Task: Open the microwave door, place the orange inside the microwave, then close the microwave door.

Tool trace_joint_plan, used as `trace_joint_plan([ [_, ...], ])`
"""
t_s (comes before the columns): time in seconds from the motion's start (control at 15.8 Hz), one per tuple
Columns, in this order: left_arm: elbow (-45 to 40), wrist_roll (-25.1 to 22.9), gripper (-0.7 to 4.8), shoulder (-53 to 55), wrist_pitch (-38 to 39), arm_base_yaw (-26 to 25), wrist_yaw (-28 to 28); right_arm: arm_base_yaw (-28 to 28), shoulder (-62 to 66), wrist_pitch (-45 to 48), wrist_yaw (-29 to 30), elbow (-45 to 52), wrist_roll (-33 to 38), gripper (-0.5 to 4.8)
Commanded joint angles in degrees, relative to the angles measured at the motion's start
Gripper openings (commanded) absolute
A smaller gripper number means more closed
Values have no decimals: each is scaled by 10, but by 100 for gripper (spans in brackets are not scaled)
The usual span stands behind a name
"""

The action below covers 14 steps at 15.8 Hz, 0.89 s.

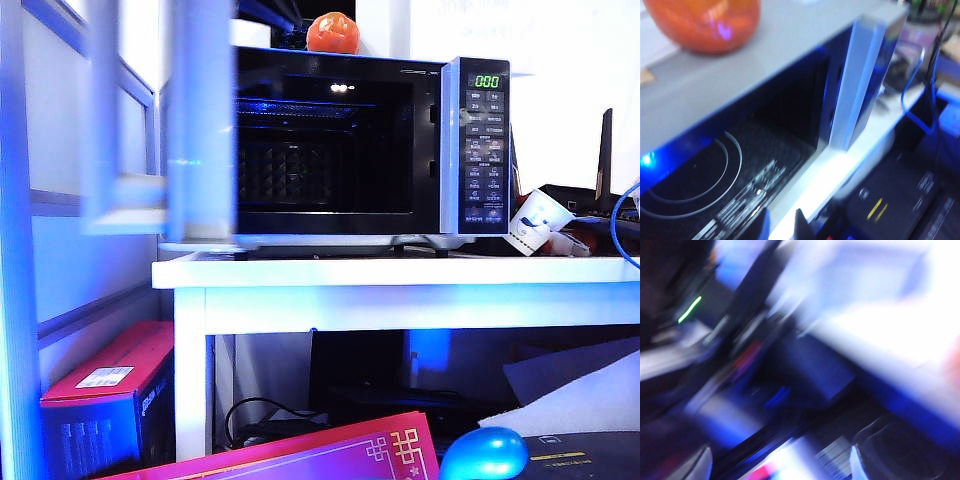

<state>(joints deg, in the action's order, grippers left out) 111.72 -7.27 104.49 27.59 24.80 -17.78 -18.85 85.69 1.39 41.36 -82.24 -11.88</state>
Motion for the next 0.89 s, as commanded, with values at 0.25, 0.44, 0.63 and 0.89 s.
trace_joint_plan([
  [0.25,-17,-43,48,-3,40,-4,2,6,48,163,-136,-2,29,364],
  [0.44,-25,-43,48,-3,35,-14,0,7,82,200,-172,-22,30,364],
  [0.63,-28,-43,47,-3,32,-17,-1,7,140,170,-176,-107,31,364],
  [0.89,-28,-43,47,-3,31,-17,-4,7,213,103,-209,-236,31,479],
])
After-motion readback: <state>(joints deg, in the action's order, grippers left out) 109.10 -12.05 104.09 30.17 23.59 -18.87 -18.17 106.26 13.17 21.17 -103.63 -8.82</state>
